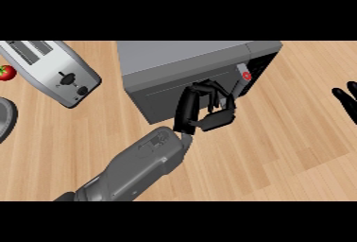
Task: Pick up the milk, place it into the microwave and close the microwave
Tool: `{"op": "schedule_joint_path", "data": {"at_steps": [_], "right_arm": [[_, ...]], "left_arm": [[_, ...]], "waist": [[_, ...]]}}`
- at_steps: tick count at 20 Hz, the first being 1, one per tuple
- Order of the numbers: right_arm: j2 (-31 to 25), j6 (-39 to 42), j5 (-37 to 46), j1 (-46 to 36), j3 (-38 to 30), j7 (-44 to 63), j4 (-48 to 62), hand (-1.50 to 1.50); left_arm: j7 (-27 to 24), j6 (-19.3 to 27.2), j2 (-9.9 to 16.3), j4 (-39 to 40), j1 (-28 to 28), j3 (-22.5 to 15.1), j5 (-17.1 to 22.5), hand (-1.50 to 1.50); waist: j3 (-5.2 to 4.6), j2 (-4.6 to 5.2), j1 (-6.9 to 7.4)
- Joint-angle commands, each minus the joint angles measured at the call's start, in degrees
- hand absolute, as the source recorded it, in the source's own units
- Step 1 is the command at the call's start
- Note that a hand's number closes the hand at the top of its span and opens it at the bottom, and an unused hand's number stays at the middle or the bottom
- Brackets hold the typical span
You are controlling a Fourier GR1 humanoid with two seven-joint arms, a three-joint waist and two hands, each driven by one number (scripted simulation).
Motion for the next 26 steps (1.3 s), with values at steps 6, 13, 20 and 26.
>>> {"op": "schedule_joint_path", "data": {"at_steps": [6, 13, 20, 26], "right_arm": [[-2.0, -0.9, -3.2, -1.6, -1.1, 2.2, -0.3, -1.50], [-3.2, -1.5, -5.5, -2.7, -2.3, 3.1, -0.4, -1.50], [-4.7, -1.5, -7.5, -2.3, -2.6, 4.8, -0.9, -1.50], [-5.9, -1.3, -9.5, -3.0, -3.3, 5.5, -0.6, -1.50]], "left_arm": [[-2.2, -1.5, 0.0, 5.8, -4.9, 3.1, 3.1, 1.50], [-4.5, -1.1, 0.0, 6.6, -5.2, 2.8, 4.7, 1.50], [-6.4, -1.2, 0.0, 7.3, -4.6, 2.1, 6.7, 1.50], [-7.6, -1.0, 0.0, 7.8, -5.2, 1.5, 7.9, 1.50]], "waist": [[-0.06, 0.82, -0.49], [0.03, 0.99, -0.67], [0.02, 0.87, -1.24], [0.11, 1.03, -1.44]]}}
